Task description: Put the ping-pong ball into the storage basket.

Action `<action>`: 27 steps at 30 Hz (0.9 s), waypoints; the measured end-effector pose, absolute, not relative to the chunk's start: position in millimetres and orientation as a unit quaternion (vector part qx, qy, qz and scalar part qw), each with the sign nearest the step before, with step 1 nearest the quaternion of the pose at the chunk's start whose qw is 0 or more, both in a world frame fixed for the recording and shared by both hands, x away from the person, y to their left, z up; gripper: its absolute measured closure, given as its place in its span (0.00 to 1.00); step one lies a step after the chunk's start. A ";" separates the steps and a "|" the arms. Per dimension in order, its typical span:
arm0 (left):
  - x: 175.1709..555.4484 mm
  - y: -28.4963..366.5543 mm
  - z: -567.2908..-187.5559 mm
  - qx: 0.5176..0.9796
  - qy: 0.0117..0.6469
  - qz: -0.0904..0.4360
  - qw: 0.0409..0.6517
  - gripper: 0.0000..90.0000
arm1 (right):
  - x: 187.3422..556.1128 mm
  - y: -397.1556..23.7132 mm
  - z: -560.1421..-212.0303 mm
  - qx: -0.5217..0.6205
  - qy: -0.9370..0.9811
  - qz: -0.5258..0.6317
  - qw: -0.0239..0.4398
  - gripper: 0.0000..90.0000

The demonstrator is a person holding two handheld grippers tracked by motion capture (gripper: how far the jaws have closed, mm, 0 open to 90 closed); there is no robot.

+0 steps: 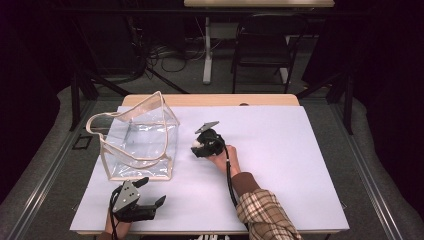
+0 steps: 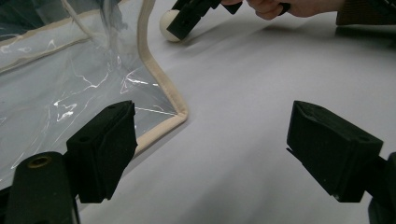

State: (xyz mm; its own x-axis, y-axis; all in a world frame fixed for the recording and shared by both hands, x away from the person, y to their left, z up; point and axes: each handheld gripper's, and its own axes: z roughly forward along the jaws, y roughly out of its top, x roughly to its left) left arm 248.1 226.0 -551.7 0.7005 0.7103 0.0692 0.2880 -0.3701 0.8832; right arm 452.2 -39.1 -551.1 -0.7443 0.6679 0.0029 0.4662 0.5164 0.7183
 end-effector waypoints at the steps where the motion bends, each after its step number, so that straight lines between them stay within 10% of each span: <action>1: 248.1 226.0 -551.7 0.796 0.314 0.227 0.465 0.18 | 452.2 -39.1 -551.1 0.330 0.860 0.365 0.138 0.50; 27: 247.6 226.2 -551.1 0.795 0.313 0.229 0.467 0.18 | 444.8 -46.9 -533.3 0.330 0.854 0.372 0.155 0.56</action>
